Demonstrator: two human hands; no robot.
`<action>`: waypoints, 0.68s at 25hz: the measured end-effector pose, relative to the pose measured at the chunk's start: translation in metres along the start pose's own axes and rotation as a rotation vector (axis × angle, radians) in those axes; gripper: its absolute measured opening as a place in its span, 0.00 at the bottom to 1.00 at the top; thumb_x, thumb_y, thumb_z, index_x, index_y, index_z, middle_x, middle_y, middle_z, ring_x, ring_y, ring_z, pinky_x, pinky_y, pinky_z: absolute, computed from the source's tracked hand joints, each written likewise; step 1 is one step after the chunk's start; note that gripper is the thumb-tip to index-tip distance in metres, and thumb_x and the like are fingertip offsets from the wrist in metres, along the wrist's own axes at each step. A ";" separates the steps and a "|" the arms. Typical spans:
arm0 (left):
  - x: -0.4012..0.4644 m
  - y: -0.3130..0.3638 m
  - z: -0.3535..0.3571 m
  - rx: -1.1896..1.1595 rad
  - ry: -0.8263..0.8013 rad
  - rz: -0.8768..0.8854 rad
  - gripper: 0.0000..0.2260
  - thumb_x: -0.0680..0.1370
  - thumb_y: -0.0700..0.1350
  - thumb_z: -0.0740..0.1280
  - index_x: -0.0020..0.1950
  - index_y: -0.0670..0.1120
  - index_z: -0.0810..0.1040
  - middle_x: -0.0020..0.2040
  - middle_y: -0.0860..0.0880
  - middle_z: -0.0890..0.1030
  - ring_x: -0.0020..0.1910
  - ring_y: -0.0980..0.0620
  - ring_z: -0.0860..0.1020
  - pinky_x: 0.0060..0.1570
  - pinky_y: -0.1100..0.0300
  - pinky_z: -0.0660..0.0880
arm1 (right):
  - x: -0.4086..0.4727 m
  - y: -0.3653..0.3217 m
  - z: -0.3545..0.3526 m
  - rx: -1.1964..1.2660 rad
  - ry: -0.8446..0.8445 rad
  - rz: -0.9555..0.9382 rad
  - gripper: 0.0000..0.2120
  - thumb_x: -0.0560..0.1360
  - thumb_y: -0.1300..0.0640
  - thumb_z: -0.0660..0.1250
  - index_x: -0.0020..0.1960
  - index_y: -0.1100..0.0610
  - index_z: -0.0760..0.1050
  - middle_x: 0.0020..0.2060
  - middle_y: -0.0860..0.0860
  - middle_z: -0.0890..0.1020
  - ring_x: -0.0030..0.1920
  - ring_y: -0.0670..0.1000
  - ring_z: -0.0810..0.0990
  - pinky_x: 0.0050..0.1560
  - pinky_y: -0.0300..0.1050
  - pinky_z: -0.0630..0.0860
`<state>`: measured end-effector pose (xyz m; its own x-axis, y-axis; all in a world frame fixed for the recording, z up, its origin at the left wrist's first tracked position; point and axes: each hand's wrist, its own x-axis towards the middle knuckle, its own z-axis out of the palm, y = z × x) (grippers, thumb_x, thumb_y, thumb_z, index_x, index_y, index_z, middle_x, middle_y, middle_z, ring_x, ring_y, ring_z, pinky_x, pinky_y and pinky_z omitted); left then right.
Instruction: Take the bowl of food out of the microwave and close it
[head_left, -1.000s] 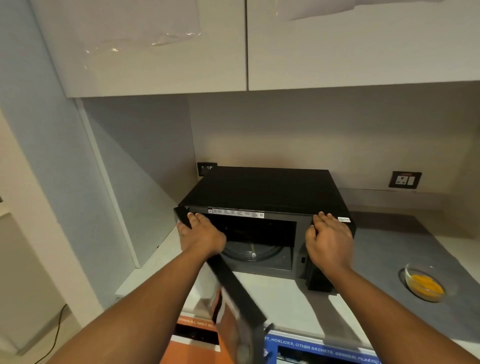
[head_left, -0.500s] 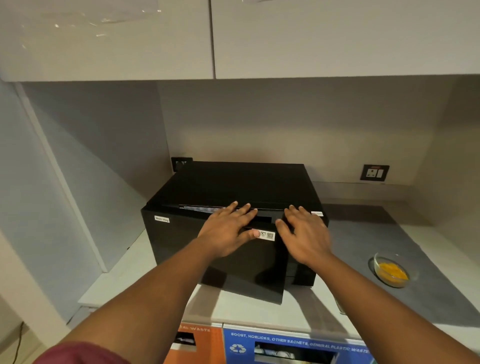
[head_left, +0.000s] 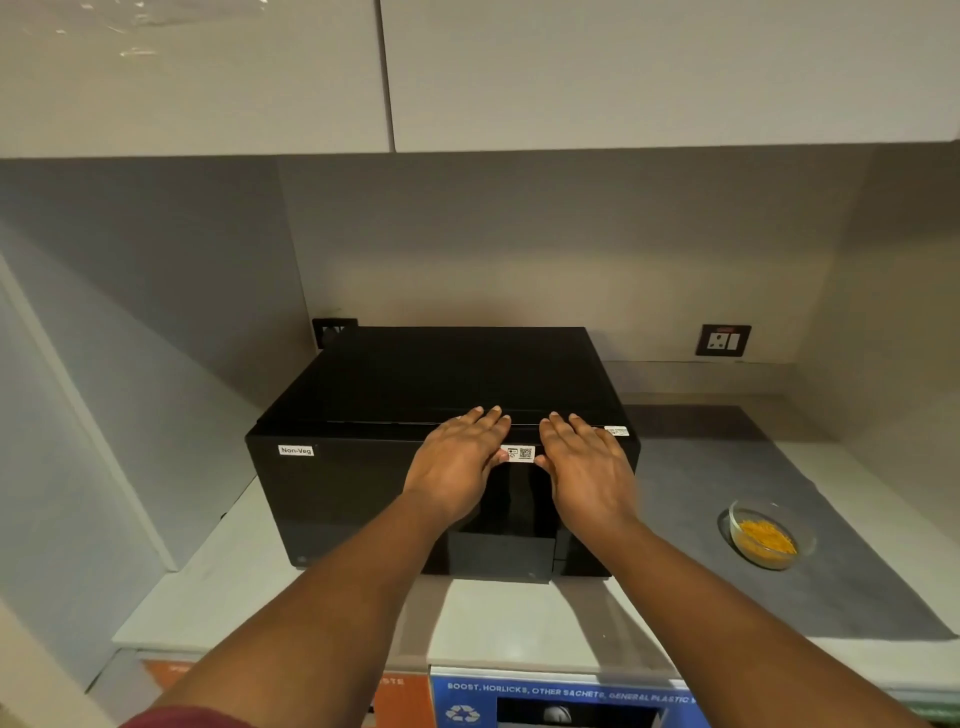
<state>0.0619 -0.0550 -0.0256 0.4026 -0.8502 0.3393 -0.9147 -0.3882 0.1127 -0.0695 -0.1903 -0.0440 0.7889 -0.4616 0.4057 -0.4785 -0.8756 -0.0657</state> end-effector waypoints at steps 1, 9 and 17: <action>0.001 0.001 0.000 -0.003 0.007 0.000 0.24 0.86 0.51 0.58 0.82 0.50 0.61 0.83 0.50 0.63 0.83 0.51 0.58 0.81 0.52 0.57 | 0.001 -0.001 0.001 -0.003 -0.001 0.010 0.24 0.84 0.51 0.62 0.78 0.56 0.66 0.77 0.54 0.71 0.79 0.56 0.65 0.77 0.56 0.61; 0.003 -0.001 0.007 -0.021 0.053 0.001 0.23 0.86 0.49 0.59 0.81 0.50 0.64 0.82 0.50 0.66 0.82 0.52 0.60 0.81 0.53 0.57 | 0.005 -0.004 0.003 -0.028 0.004 0.033 0.23 0.84 0.51 0.61 0.77 0.56 0.67 0.76 0.54 0.72 0.78 0.56 0.66 0.77 0.55 0.62; 0.004 0.003 -0.013 -0.052 -0.087 -0.013 0.29 0.83 0.35 0.61 0.83 0.49 0.57 0.85 0.49 0.58 0.84 0.51 0.54 0.82 0.52 0.54 | -0.004 -0.003 -0.011 0.019 -0.030 -0.009 0.26 0.85 0.51 0.56 0.81 0.55 0.57 0.81 0.53 0.63 0.82 0.54 0.57 0.79 0.53 0.54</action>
<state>0.0605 -0.0544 -0.0119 0.4138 -0.8738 0.2555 -0.9091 -0.3821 0.1659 -0.0754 -0.1838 -0.0353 0.8045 -0.4577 0.3785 -0.4645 -0.8820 -0.0793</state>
